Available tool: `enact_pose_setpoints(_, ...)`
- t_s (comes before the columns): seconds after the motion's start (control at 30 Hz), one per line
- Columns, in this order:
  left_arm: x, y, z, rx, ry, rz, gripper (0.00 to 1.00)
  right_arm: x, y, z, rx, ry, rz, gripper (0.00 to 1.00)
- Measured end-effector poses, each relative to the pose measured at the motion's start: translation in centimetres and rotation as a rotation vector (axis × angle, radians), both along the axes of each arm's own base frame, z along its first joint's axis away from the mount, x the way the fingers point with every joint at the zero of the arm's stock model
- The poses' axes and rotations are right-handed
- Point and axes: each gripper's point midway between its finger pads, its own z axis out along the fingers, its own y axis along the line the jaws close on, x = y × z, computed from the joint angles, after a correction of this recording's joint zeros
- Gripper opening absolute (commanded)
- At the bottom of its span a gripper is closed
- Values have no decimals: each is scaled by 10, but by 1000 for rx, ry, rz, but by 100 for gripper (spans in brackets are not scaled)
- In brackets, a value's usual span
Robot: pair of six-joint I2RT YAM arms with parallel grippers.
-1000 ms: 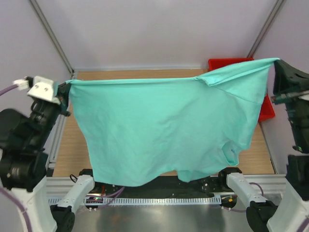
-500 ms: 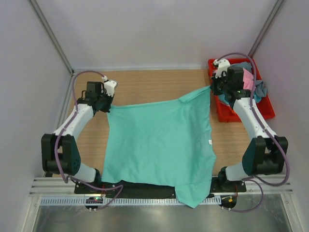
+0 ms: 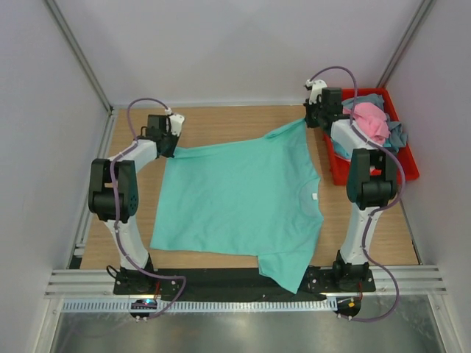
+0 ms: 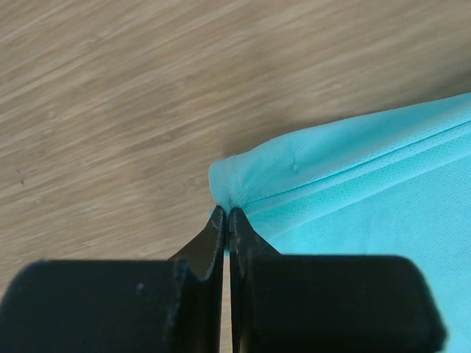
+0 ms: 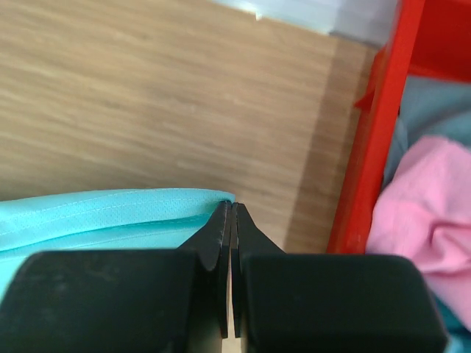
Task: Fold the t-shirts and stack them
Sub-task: Flatten the tshirt out
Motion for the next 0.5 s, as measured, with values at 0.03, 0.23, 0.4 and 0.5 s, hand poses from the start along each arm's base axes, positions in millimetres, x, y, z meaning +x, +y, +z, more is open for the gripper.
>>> enact_pose_setpoints(0.03,4,1,0,0,-7,13,0,7,2,3,1,-14,1,1)
enact_pose_setpoints(0.23,26,9,7,-3,-60,71,0,44,11,24,11,-92,8,1)
enact_pose_setpoints(0.4,45,12,14,2,-101,104,0,65,16,34,11,-135,10,1)
enact_pose_setpoints(0.5,60,14,18,3,-124,121,0,76,18,37,10,-154,9,1)
